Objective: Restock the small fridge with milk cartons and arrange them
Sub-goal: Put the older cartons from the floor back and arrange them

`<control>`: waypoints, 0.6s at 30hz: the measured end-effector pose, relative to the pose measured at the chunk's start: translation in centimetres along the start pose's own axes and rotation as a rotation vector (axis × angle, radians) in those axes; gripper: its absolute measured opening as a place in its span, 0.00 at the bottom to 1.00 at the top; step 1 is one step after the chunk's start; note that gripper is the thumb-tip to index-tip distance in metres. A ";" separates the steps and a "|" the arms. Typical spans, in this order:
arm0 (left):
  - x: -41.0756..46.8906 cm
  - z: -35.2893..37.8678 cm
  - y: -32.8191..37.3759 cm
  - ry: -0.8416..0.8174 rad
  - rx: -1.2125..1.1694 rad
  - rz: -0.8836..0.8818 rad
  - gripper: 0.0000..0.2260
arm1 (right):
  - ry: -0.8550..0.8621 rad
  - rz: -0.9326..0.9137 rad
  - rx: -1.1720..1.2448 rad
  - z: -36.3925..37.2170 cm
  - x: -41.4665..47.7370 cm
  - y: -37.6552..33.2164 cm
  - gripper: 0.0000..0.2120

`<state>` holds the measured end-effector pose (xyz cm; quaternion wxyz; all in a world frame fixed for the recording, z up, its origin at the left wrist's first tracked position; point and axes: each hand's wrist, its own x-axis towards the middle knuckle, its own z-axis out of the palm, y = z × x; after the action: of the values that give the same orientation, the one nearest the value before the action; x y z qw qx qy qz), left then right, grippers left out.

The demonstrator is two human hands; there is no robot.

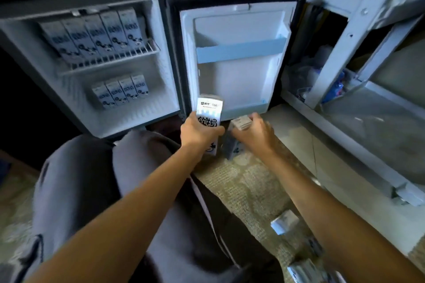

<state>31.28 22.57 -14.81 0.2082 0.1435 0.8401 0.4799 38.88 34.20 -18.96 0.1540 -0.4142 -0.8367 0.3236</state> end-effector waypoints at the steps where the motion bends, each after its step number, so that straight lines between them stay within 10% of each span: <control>1: 0.8 -1.5 0.6 0.043 -0.006 0.023 0.22 | 0.005 -0.041 0.011 -0.1 1.0 -2.0 0.22; 18: 13.6 -20.3 -2.0 0.510 -0.126 0.101 0.24 | -0.094 -0.391 0.238 10.4 9.7 -24.0 0.14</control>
<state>9.40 12.44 -10.27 -0.0257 0.0466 0.8257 0.5616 13.20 26.86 -10.73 0.2226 -0.2075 -0.8632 0.4028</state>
